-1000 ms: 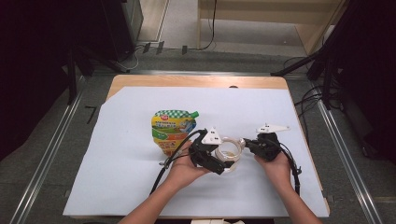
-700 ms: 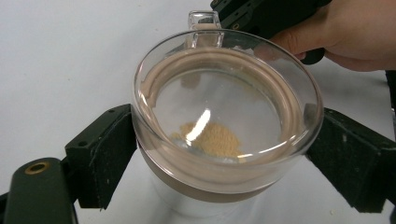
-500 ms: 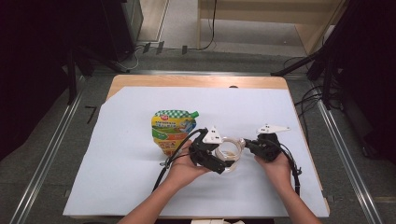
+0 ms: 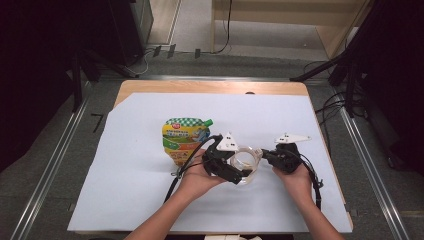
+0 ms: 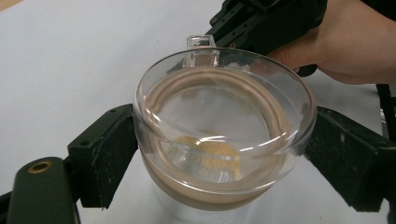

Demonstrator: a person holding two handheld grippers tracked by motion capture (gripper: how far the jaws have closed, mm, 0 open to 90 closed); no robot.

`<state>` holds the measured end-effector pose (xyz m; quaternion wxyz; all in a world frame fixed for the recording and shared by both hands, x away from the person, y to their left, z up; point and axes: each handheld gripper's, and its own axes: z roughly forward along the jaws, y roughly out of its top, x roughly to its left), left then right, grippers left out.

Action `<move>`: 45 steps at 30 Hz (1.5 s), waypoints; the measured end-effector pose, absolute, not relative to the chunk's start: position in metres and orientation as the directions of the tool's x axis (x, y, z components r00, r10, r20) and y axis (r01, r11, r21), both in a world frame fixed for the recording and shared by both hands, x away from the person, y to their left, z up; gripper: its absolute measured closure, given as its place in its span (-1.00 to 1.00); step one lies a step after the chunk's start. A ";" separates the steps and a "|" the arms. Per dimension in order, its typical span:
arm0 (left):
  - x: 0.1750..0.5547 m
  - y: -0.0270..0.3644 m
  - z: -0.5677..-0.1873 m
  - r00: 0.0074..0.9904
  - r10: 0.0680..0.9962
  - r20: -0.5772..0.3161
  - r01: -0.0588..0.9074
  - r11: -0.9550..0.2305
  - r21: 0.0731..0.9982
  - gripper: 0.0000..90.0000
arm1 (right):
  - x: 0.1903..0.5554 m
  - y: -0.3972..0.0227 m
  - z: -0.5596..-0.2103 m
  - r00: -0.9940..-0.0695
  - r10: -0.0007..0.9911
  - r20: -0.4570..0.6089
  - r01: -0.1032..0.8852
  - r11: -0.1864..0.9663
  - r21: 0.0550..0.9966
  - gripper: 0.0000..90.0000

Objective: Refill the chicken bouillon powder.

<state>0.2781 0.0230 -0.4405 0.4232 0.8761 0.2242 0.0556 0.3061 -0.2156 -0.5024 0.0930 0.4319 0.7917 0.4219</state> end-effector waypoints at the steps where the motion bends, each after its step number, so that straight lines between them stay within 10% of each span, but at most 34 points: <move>1: 0.278 0.022 -0.440 0.896 0.437 -0.083 0.340 -0.553 0.761 -0.72 | 0.306 -0.216 -0.502 -0.609 0.762 0.219 0.607 0.270 0.748 1.00; 45: 0.309 -0.011 -0.394 0.909 0.395 -0.129 0.345 -0.544 0.765 -0.71 | 0.302 -0.220 -0.503 -0.603 0.757 0.251 0.609 0.233 0.759 1.00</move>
